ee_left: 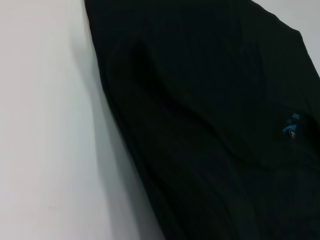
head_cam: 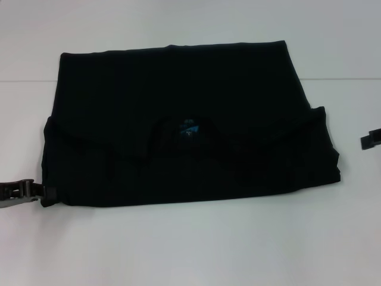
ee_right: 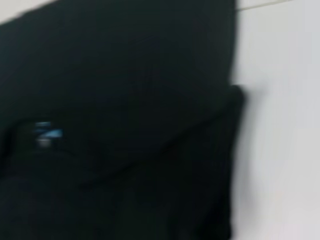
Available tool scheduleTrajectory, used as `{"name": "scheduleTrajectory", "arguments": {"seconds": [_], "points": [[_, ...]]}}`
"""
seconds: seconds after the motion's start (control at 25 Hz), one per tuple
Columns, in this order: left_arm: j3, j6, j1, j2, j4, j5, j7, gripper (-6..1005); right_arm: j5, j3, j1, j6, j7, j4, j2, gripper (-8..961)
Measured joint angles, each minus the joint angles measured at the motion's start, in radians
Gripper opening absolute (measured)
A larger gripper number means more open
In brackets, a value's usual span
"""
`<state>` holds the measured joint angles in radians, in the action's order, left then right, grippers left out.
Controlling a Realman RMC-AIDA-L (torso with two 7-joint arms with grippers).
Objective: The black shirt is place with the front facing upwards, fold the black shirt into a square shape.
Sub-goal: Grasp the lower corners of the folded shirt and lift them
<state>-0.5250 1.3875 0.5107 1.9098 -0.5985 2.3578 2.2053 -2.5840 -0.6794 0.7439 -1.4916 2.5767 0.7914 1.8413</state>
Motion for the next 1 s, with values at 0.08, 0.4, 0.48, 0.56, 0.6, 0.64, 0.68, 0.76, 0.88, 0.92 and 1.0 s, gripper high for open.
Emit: {"name": "scheduleTrajectory", "arguments": {"seconds": [0.08,0.4,0.48,0.56,0.6,0.64,0.68,0.76,0.88,0.92,1.0], "points": [[-0.001,0.001,0.001,0.0,0.002,0.0,-0.002,40,-0.044,-0.001,0.019,0.028,0.006,-0.002,0.01,853],[-0.001,0.004,0.002,0.0,0.004,0.0,-0.003,45,-0.046,-0.015,0.062,0.15,-0.036,-0.121,0.052,854],[-0.001,0.004,0.002,0.0,0.004,0.0,-0.003,46,-0.048,-0.027,0.084,0.206,-0.051,-0.165,0.079,854],[-0.001,0.003,0.002,0.0,0.004,0.0,-0.003,48,-0.048,-0.03,0.09,0.222,-0.055,-0.173,0.087,853],[-0.001,0.003,0.002,0.0,0.004,0.0,-0.003,48,-0.047,-0.033,0.095,0.234,-0.061,-0.182,0.098,853],[-0.001,0.003,0.002,0.0,0.004,0.0,-0.004,49,-0.047,-0.034,0.1,0.25,-0.065,-0.191,0.107,853],[-0.001,0.003,0.003,0.0,0.004,0.0,-0.004,50,-0.047,-0.035,0.107,0.278,-0.069,-0.208,0.122,852],[-0.001,0.004,0.003,0.0,0.004,0.0,-0.004,51,-0.048,-0.039,0.109,0.292,-0.069,-0.217,0.129,852],[-0.001,0.006,0.001,0.0,0.003,0.0,-0.005,53,-0.048,-0.05,0.111,0.316,-0.069,-0.234,0.139,845],[-0.001,0.006,0.001,0.0,0.003,0.0,-0.005,53,-0.047,-0.051,0.112,0.317,-0.07,-0.235,0.14,843],[-0.001,0.007,0.0,0.0,0.003,0.0,-0.006,55,-0.047,-0.049,0.112,0.315,-0.069,-0.235,0.141,838]]}}
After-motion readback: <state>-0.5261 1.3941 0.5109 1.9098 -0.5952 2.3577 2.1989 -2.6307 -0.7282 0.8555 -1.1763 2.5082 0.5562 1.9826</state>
